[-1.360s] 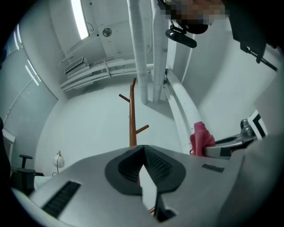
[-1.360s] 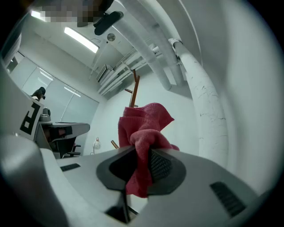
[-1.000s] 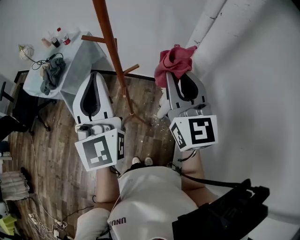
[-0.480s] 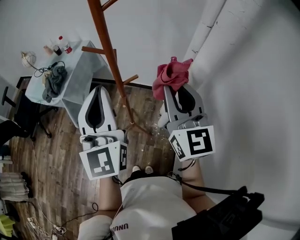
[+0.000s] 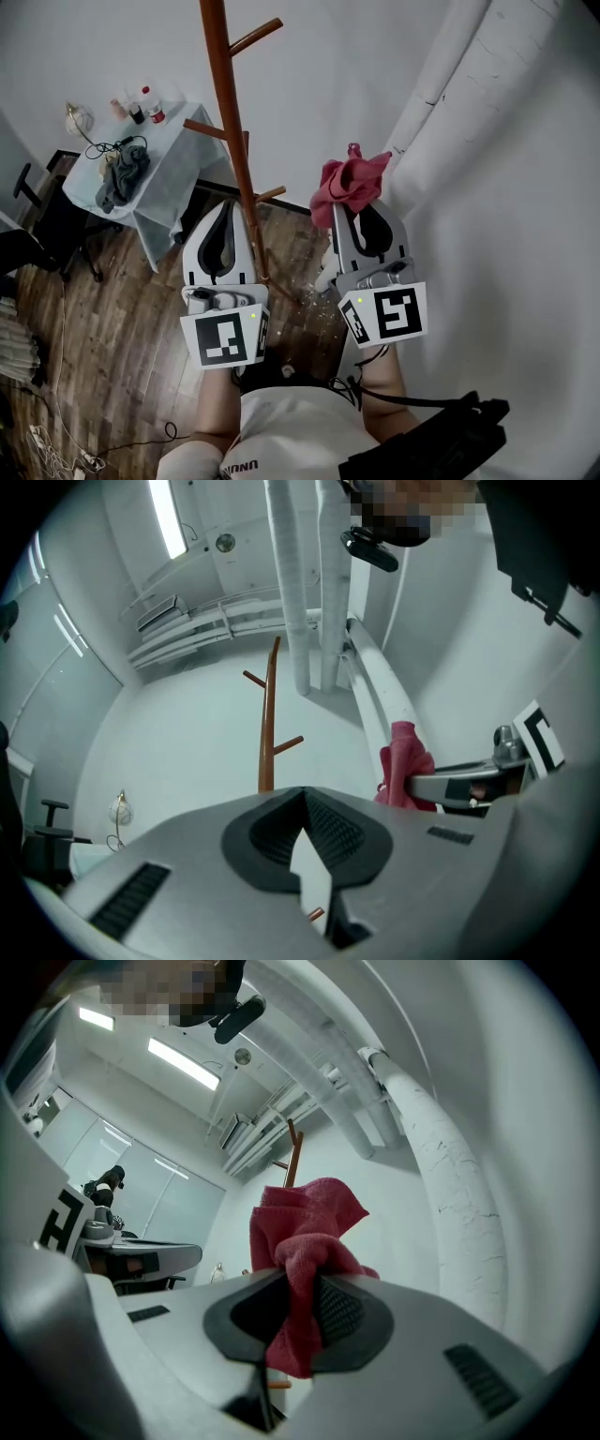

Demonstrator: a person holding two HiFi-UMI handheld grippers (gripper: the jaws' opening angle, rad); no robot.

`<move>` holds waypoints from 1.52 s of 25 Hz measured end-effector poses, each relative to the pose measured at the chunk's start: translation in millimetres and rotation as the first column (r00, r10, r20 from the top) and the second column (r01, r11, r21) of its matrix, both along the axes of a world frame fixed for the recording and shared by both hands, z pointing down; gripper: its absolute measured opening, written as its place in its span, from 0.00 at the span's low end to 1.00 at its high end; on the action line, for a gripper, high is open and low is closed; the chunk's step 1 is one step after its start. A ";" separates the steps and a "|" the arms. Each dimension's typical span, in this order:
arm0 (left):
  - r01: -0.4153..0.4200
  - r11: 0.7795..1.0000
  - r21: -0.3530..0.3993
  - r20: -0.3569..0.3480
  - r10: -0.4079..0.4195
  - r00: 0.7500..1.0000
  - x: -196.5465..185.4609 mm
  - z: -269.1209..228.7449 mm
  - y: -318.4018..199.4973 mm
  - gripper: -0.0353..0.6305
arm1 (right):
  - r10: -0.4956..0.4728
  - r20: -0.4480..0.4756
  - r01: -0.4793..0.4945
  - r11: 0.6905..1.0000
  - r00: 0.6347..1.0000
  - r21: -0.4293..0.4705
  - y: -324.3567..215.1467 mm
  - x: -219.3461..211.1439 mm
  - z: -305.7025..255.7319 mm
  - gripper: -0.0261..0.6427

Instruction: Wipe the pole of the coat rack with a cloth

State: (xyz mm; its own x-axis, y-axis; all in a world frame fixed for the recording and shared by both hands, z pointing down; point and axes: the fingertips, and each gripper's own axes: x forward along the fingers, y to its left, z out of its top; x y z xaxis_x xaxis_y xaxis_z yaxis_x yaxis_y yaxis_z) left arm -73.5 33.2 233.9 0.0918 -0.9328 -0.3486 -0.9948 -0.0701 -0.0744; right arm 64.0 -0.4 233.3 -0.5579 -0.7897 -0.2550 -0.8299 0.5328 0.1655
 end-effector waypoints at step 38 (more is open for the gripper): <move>-0.391 0.920 -0.015 -0.111 0.387 0.915 -45.8 -83.0 -157.9 0.07 | 0.021 -0.042 -0.007 0.954 0.999 0.299 -127.2 -115.4 -134.8 0.14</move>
State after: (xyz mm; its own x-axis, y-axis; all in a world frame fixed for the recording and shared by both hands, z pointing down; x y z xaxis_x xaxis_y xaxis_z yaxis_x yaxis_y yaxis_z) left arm -119.3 -124.7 150.9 0.4154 -0.8425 -0.3430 -0.8902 -0.4540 0.0370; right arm -51.4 -127.6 98.5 -0.5634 -0.6894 -0.4552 -0.8251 0.4418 0.3521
